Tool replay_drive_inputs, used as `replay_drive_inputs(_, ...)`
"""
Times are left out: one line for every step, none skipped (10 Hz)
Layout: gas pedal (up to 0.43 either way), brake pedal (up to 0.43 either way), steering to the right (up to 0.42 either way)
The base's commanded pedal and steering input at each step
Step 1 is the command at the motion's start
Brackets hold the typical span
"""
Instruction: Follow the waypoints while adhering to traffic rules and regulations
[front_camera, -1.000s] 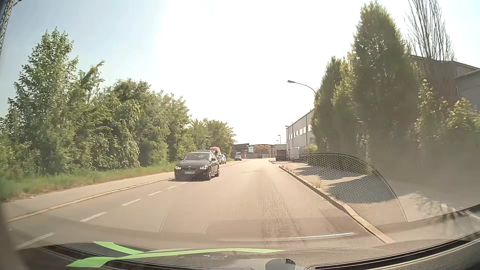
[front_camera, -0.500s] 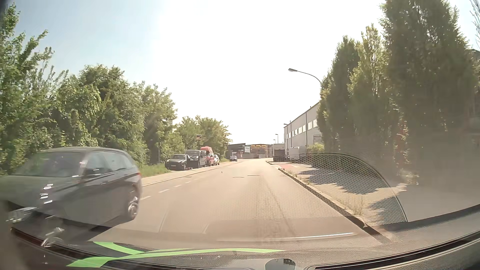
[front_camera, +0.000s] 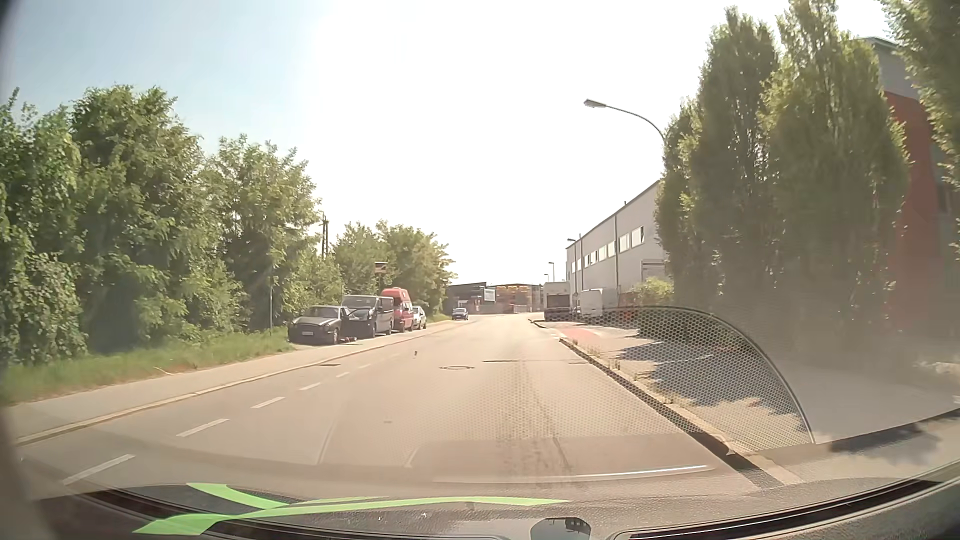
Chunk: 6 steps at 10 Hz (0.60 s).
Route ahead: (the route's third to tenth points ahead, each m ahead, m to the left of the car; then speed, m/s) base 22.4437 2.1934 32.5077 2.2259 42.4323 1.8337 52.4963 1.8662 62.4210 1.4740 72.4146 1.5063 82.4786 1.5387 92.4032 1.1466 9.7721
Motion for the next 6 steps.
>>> replay_drive_inputs(0.157, 0.0, 0.004)
replay_drive_inputs(0.157, 0.0, 0.004)
replay_drive_inputs(0.157, 0.0, 0.004)
replay_drive_inputs(0.157, 0.0, 0.004)
replay_drive_inputs(0.157, 0.0, 0.001)
replay_drive_inputs(0.157, 0.0, -0.002)
